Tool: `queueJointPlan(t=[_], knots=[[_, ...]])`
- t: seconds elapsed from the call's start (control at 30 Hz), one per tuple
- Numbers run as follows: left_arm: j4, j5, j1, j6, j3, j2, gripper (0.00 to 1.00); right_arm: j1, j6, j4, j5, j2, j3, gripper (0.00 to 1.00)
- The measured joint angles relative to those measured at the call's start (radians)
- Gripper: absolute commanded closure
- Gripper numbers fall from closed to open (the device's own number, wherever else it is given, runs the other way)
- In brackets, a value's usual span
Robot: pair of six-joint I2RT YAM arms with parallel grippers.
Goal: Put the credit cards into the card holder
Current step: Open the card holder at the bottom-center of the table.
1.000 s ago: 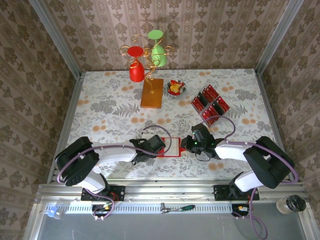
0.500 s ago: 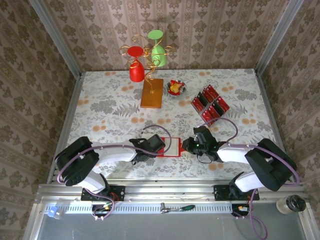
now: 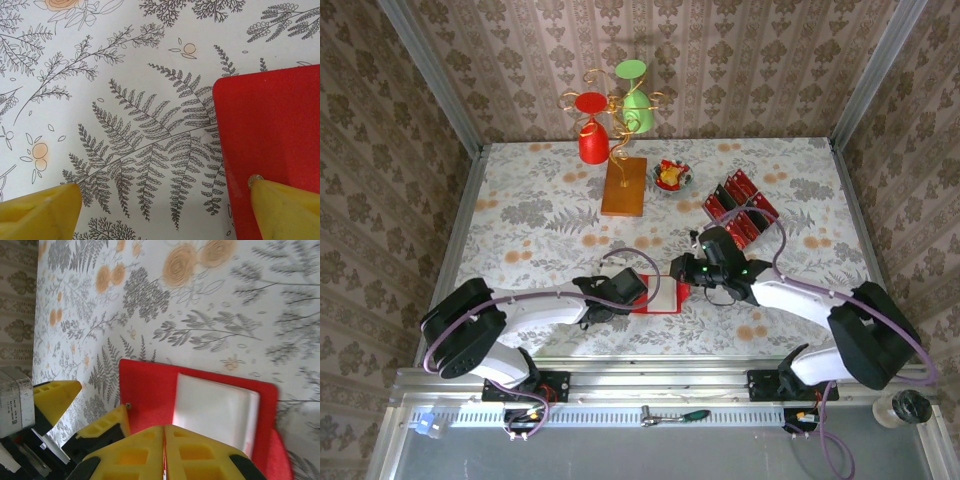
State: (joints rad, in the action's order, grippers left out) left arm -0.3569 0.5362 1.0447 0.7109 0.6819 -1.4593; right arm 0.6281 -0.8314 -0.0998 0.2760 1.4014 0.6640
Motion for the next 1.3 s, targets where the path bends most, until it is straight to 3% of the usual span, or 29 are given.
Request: queueJointPlan(t=[0.3,0.73,1.3], knots=[[-0.007,0.004,-0.001,0.000,-0.002,0.000,0.10,0.097,0.010,-0.003,0.046,0.189,0.117,0.94],[-0.010,0.004,-0.006,0.000,-0.006,0.023,0.09,0.119,-0.029,-0.080,0.085,0.393,0.175,0.97],[-0.009,0.003,-0.012,-0.022,0.031,0.061,0.13,0.119,-0.081,-0.147,0.100,0.424,0.175,0.97]])
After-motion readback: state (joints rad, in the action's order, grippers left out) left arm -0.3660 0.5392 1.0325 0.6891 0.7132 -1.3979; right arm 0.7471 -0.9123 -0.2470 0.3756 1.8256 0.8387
